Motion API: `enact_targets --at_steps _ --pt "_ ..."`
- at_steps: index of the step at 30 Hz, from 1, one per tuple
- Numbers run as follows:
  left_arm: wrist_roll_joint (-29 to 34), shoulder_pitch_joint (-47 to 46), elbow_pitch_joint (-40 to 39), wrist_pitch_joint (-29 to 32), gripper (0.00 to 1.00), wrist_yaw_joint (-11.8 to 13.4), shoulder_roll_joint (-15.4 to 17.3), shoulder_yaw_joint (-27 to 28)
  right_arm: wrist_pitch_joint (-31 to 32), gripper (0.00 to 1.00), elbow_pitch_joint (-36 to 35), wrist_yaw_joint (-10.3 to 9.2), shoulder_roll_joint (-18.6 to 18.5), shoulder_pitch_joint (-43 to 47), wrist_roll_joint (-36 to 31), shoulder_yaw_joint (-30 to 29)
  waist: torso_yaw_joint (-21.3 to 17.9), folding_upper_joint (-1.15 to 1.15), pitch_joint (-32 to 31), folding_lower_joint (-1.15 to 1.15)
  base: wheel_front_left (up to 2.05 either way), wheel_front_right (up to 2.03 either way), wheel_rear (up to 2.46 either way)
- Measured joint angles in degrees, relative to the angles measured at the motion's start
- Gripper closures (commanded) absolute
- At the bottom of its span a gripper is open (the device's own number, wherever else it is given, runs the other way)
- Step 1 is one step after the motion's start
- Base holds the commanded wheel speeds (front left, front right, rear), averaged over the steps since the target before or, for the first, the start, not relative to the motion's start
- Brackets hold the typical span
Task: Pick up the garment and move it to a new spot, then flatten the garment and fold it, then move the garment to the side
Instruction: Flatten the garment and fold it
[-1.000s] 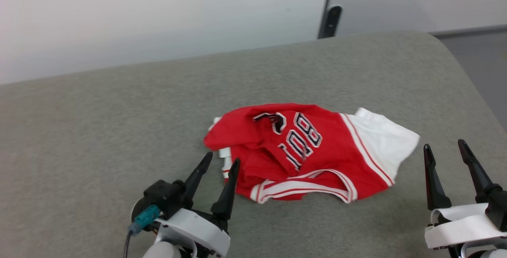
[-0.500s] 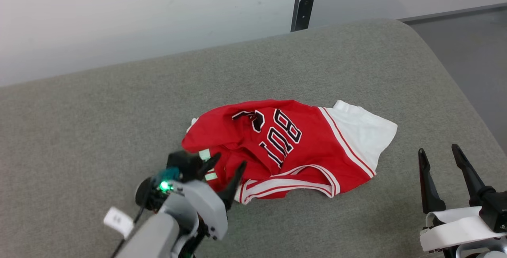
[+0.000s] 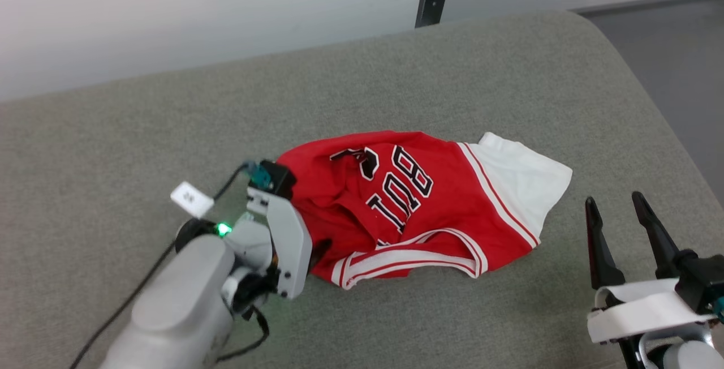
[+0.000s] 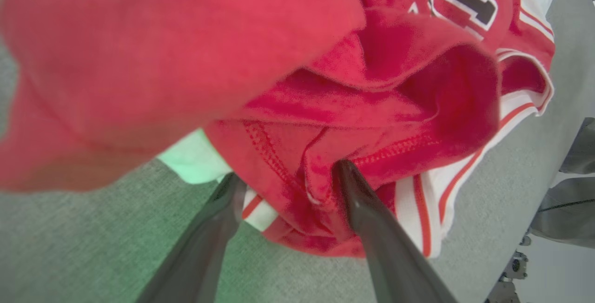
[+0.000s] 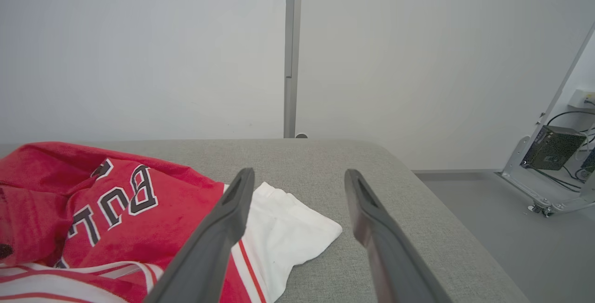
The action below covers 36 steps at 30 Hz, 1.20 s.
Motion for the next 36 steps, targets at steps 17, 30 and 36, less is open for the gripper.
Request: enact_targets --at_steps 17,30,36 --pt "-3.5 -9.1 7.4 14.8 1.0 0.0 0.6 -2.8 0.0 0.0 1.3 0.0 2.4 -3.4 2.2 -0.1 -2.3 0.0 4.8 0.0 0.0 0.0 0.0" --pt "-3.6 -9.5 2.2 18.5 1.0 2.1 9.4 -1.3 0.0 0.0 1.7 0.0 2.5 -3.3 1.9 -1.7 2.0 0.0 4.4 0.0 0.0 0.0 0.0" --pt "-4.2 -6.1 -2.0 20.0 1.0 4.8 14.3 0.2 0.0 0.0 2.2 0.0 2.2 -3.2 1.8 -1.7 4.1 0.0 4.1 0.0 0.0 0.0 0.0"
